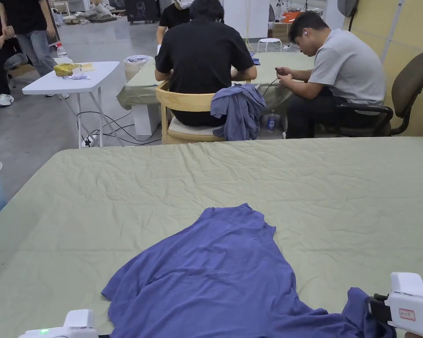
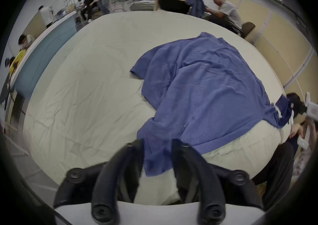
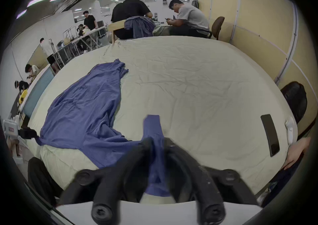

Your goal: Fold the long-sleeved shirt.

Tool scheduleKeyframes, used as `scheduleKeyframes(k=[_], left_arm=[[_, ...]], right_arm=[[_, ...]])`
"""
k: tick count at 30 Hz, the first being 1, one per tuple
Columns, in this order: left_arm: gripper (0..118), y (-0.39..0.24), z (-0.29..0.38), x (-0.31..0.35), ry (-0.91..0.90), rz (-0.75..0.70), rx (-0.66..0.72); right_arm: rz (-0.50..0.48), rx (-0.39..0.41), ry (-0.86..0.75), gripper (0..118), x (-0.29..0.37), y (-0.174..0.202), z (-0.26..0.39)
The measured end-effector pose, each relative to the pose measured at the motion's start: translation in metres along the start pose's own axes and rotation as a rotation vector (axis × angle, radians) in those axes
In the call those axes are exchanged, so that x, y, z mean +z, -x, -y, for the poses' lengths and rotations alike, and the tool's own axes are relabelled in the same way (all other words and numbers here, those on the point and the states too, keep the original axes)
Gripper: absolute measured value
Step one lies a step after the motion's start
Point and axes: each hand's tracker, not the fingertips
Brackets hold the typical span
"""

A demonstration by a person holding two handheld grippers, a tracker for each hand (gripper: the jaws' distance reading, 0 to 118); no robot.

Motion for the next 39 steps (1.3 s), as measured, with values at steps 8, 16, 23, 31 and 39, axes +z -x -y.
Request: scheduleKeyframes(k=[8,16,23,31,39], left_arm=[[46,-0.012,-0.004,0.055,-0.193,0.008,0.027],[12,-0.046,-0.010,0.121,-0.370,0.078,-0.021],[1,-0.049,-0.015,0.125,-0.366,0.093,-0.048],[1,-0.005,-0.076,0.065,-0.220,0.020,0.050],[53,0.025,-0.129,-0.013,-0.138,0.003,0.165]], right_arm=[[-0.015,0.177,-0.121,63,0.048,0.039,-0.018],[-0.174,0.282,-0.319,44,0.120,0.116,-0.038],[-0.215,0.280,-0.323,1,0.118,0.136,-0.035],[-0.208,0.295,-0.300,1,0.091,0.145,-0.049],[-0.218,0.310,-0.212,1,0.034,0.156,-0.064]])
